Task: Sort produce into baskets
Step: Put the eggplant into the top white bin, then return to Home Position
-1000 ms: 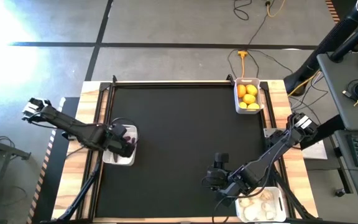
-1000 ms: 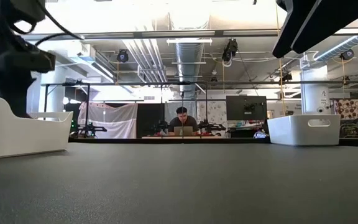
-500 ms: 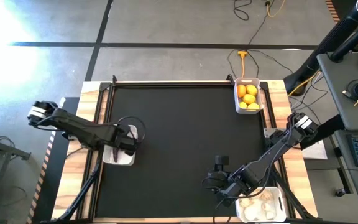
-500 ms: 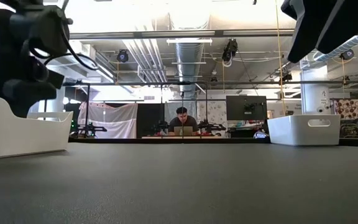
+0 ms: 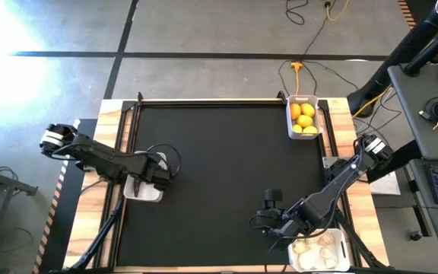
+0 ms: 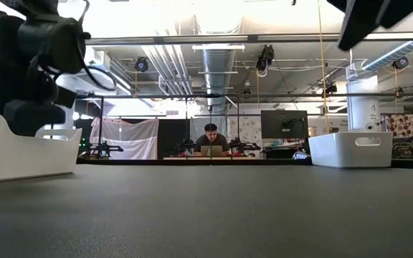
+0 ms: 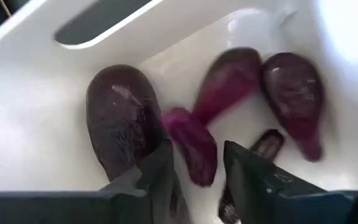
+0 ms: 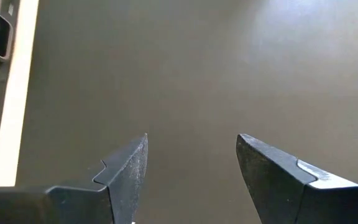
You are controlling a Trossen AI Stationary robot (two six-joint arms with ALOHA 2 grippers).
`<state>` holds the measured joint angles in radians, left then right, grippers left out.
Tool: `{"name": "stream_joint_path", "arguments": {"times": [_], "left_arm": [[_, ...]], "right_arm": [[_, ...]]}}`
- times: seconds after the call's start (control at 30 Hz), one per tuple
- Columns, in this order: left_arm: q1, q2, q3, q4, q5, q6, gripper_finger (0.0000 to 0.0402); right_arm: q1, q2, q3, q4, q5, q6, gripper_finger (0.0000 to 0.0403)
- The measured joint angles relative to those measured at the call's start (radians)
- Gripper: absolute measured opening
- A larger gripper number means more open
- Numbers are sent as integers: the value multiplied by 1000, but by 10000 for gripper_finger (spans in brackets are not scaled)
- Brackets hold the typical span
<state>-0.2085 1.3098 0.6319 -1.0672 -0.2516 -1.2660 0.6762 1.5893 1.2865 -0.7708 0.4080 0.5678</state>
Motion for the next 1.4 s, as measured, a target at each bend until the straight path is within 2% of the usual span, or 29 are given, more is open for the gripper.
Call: {"name": "stream_joint_path", "arguments": {"times": [0.2, 0.4, 0.5, 0.57, 0.67, 0.73, 0.83, 0.93, 1.1, 1.23, 1.4], "left_arm": [[0, -38, 88, -86, 3, 55, 158], [-7, -68, 255, -177, -8, 185, 164], [-36, -97, 349, -191, -125, 235, 164], [-67, -123, 398, -158, -253, 273, 164], [-105, -165, 414, -4, -402, 371, 164], [-106, -182, 397, 163, -415, 483, 165], [-96, -181, 327, 453, -374, 677, 165], [-66, -162, 249, 756, -282, 860, 165], [-13, -146, 138, 1218, -168, 1148, 165], [25, -186, 56, 1420, -95, 1281, 165], [83, -277, -41, 1453, -36, 1295, 165]], "right_arm": [[0, -69, 0, 5, 35, -51, 238], [0, -143, -14, 46, 204, -147, 238], [-5, -196, -75, 126, 249, -196, 238], [-16, -231, -137, 201, 247, -217, 238], [-41, -279, -251, 340, 243, -249, 238], [-69, -306, -328, 439, 212, -278, 238], [-137, -332, -431, 618, 112, -338, 238], [-235, -340, -509, 786, 0, -426, 238], [-416, -367, -541, 897, -105, -559, 237], [-522, -421, -542, 926, -229, -627, 237], [-587, -507, -582, 952, -251, -658, 237]]}}
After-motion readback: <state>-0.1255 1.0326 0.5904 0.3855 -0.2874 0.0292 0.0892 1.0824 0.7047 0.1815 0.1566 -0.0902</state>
